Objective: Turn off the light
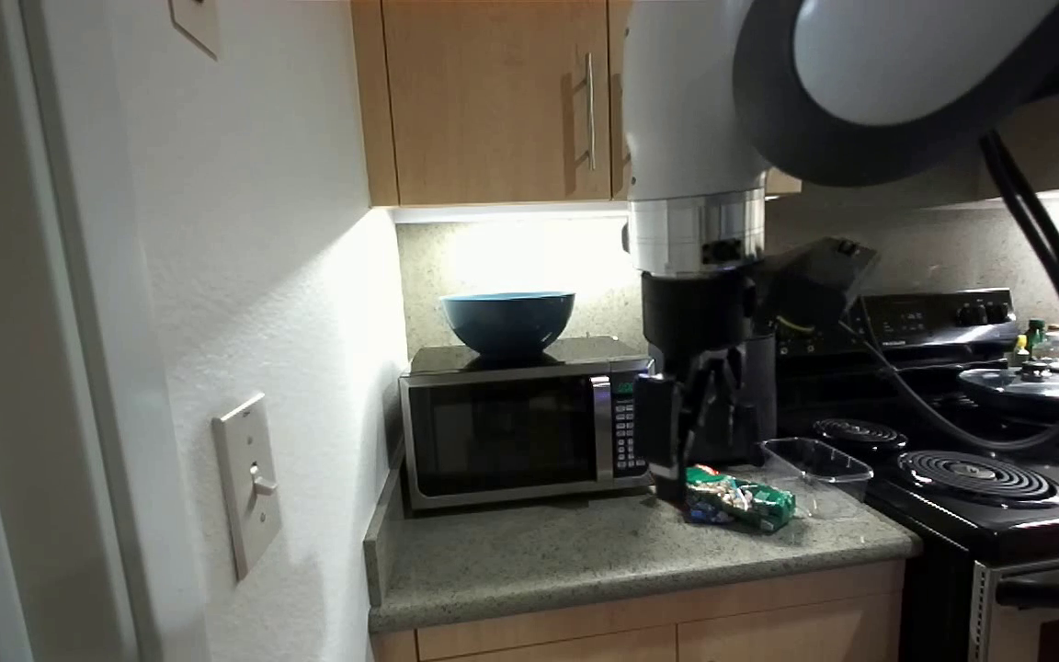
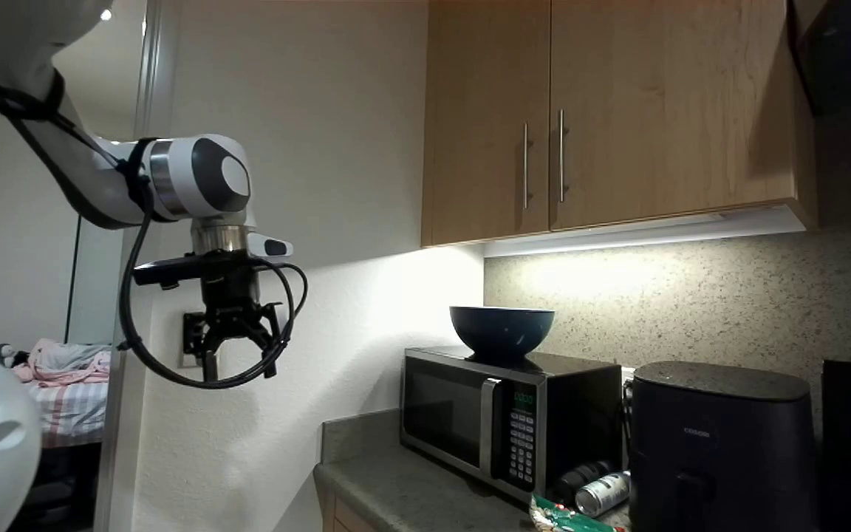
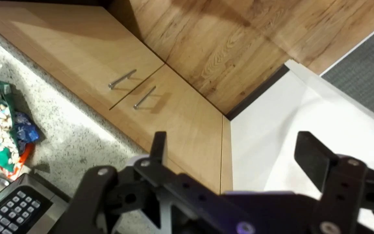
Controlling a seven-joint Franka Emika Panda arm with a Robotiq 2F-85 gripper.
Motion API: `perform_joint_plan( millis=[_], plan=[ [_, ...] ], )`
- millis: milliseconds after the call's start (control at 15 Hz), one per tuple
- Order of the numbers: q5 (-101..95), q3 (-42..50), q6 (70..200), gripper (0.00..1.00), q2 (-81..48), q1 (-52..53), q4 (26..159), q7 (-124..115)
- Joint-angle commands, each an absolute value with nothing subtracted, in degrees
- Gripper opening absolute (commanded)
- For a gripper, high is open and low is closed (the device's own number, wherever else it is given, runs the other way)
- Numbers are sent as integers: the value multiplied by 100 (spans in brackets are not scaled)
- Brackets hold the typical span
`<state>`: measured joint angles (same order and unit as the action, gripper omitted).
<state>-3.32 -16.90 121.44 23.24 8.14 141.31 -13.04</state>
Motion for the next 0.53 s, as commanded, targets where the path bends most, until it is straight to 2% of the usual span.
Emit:
perform_joint_plan(
  millis=[0, 467],
  plan=[
    [-488, -1595, 12782, 100, 1851, 668, 13622, -1695],
    [-493, -1514, 12715, 100, 1856, 736, 13550, -1632]
  ],
)
